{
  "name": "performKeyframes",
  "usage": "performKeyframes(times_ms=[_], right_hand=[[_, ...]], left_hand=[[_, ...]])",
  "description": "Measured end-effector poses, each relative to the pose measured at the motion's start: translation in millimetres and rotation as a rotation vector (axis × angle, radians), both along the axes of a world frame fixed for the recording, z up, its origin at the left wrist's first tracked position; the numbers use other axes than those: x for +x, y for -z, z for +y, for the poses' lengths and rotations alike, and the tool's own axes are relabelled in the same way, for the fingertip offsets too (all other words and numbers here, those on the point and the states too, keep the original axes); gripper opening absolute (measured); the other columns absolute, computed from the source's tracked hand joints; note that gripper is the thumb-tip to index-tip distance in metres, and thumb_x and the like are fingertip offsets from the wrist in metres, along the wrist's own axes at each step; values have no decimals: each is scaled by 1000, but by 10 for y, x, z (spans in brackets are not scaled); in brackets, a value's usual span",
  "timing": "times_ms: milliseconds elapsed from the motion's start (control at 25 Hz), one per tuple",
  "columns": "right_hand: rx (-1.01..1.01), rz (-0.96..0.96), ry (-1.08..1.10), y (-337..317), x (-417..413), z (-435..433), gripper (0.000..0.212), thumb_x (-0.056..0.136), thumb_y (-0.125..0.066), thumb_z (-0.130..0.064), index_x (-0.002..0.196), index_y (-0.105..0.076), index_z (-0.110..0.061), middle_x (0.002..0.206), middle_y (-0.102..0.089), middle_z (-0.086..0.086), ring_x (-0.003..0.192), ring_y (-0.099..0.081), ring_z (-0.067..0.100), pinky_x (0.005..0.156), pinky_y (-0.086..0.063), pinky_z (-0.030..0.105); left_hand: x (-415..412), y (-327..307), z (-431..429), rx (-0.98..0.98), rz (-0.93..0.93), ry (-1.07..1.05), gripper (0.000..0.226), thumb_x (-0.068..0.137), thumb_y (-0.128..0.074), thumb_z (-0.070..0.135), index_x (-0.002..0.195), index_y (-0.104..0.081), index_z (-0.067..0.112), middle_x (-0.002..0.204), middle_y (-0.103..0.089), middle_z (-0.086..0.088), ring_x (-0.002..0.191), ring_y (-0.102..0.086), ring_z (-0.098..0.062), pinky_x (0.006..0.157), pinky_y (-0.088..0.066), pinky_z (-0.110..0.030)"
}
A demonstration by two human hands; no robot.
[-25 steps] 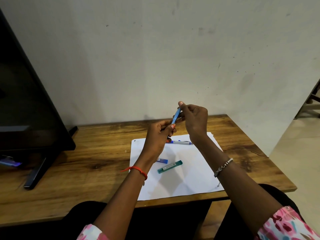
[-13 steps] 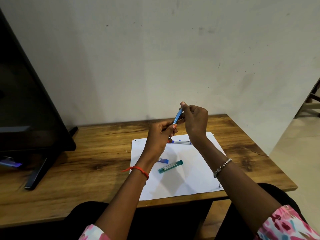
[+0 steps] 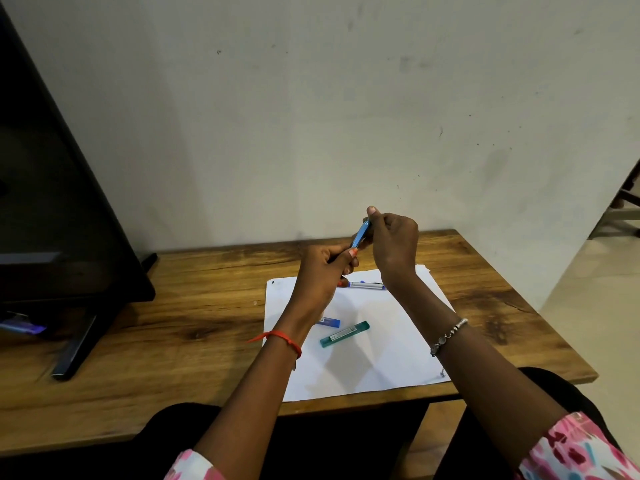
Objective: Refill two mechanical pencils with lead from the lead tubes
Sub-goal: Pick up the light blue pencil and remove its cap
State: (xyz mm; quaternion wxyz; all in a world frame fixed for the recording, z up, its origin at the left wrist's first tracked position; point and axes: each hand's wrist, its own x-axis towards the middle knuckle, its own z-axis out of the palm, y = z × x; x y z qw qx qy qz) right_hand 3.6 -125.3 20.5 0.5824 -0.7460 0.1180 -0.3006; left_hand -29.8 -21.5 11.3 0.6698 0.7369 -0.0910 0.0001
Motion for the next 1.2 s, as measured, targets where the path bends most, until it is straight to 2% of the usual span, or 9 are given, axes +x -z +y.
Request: performKeyframes(times_ms=[160, 440, 720, 760, 840, 880, 960, 1040, 1200], right_hand=[[22, 8, 2, 1, 13, 5, 34, 93, -51, -25, 90, -67, 5, 87, -69, 22, 72, -62, 18, 60, -45, 14], [70, 35, -7, -4, 17, -6, 33, 92, -53, -24, 91, -67, 5, 88, -69, 21, 72, -62, 18, 57, -45, 12], [88, 52, -25, -6, 25, -1, 32, 92, -53, -24, 88, -67, 4, 79, -65, 13, 70, -63, 18, 56, -45, 13], [114, 48, -34, -8, 34, -12, 31, 93, -53, -23, 85, -66, 3, 77, -66, 13, 67, -65, 19, 58, -48, 16], [296, 2, -51, -64, 76, -168, 30, 95, -50, -19, 72, -60, -2, 60, -68, 8, 50, -64, 16, 56, -51, 23], [401, -29, -55, -104, 108, -327, 31, 95, -48, -17, 68, -56, -4, 50, -66, 2, 41, -61, 14, 51, -50, 24], [475, -32, -82, -168, 132, -618, 30, 95, -49, -16, 67, -54, -5, 41, -63, -1, 36, -59, 13, 47, -51, 23], [497, 56, -154, -173, 98, -710, 27, 93, -53, -17, 70, -56, -4, 46, -65, 1, 41, -62, 15, 46, -54, 24], [662, 322, -479, -60, 73, -582, 19, 93, -52, -11, 78, -59, 0, 66, -67, 12, 46, -64, 13, 46, -52, 20]], left_hand=[[-3, -14, -2, 5, 12, -2, 18, 92, -49, 17, 94, -65, 8, 66, -55, 3, 59, -48, -6, 53, -44, -12], [-8, -25, -22, -26, 43, 7, 16, 92, -49, 15, 90, -64, 10, 65, -54, 1, 57, -46, -8, 53, -41, -15], [0, -18, -44, -32, 54, 4, 16, 92, -50, 15, 85, -64, 11, 65, -55, 1, 57, -47, -8, 51, -40, -14], [-2, -10, -31, -31, 59, 8, 17, 92, -50, 15, 84, -64, 10, 64, -54, 0, 56, -46, -8, 50, -40, -14], [-18, 32, 11, -25, 66, 34, 19, 91, -51, 13, 79, -64, 7, 63, -53, -2, 53, -43, -8, 45, -38, -12], [-38, 61, 33, -27, 69, 45, 19, 91, -52, 11, 77, -64, 6, 62, -52, -3, 51, -42, -7, 44, -36, -12], [-56, 72, 84, -49, 81, 25, 22, 90, -52, 11, 72, -64, 9, 62, -53, -3, 48, -42, -5, 43, -36, -12], [-16, 51, 101, -77, 91, 13, 23, 90, -53, 11, 71, -65, 13, 63, -53, -2, 48, -43, -4, 43, -36, -12], [-28, 69, 40, -59, 104, 12, 17, 90, -53, 13, 81, -66, 7, 64, -55, -1, 51, -45, -6, 43, -39, -12]])
